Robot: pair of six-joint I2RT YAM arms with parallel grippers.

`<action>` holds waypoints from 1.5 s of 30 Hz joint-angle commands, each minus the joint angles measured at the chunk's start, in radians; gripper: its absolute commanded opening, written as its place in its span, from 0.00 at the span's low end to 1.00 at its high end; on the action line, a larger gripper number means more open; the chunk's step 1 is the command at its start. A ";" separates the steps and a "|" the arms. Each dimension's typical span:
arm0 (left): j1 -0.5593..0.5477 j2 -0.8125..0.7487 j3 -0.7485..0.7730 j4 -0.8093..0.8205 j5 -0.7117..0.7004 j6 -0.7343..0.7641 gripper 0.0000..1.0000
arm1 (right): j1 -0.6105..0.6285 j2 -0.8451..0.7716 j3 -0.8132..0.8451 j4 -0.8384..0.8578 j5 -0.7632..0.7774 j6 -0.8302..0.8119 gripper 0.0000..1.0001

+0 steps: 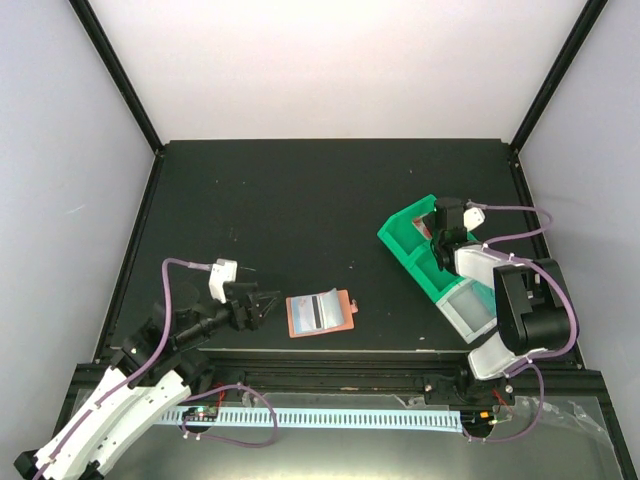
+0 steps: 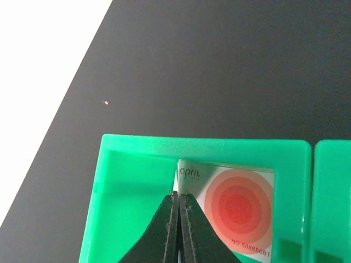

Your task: Take the credit cards out of the card holder

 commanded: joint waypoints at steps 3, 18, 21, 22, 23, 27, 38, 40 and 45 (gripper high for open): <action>-0.003 -0.022 0.024 -0.020 -0.021 0.016 0.99 | -0.025 0.053 0.015 0.040 0.012 0.036 0.01; -0.006 -0.028 0.007 -0.031 -0.021 0.022 0.99 | -0.052 0.083 0.152 -0.185 -0.034 0.008 0.20; -0.004 -0.028 0.005 -0.036 -0.021 0.011 0.99 | -0.054 0.066 0.156 -0.220 -0.024 0.015 0.21; -0.004 -0.028 0.004 -0.036 -0.020 0.009 0.99 | -0.054 0.060 0.160 -0.234 -0.018 0.022 0.22; -0.004 -0.028 0.004 -0.037 -0.016 0.008 0.99 | -0.055 0.055 0.169 -0.255 -0.014 0.028 0.24; -0.004 -0.029 -0.001 -0.036 -0.009 -0.005 0.99 | -0.055 0.059 0.256 -0.400 0.003 0.022 0.26; -0.004 0.031 -0.033 -0.050 0.003 -0.051 0.99 | -0.056 -0.014 0.301 -0.489 -0.050 -0.110 0.34; -0.005 0.051 -0.034 -0.051 0.006 -0.048 0.99 | -0.056 -0.029 0.295 -0.474 -0.124 -0.169 0.37; -0.004 0.113 -0.027 -0.066 -0.014 -0.040 0.99 | -0.052 -0.077 0.272 -0.495 -0.306 -0.295 0.39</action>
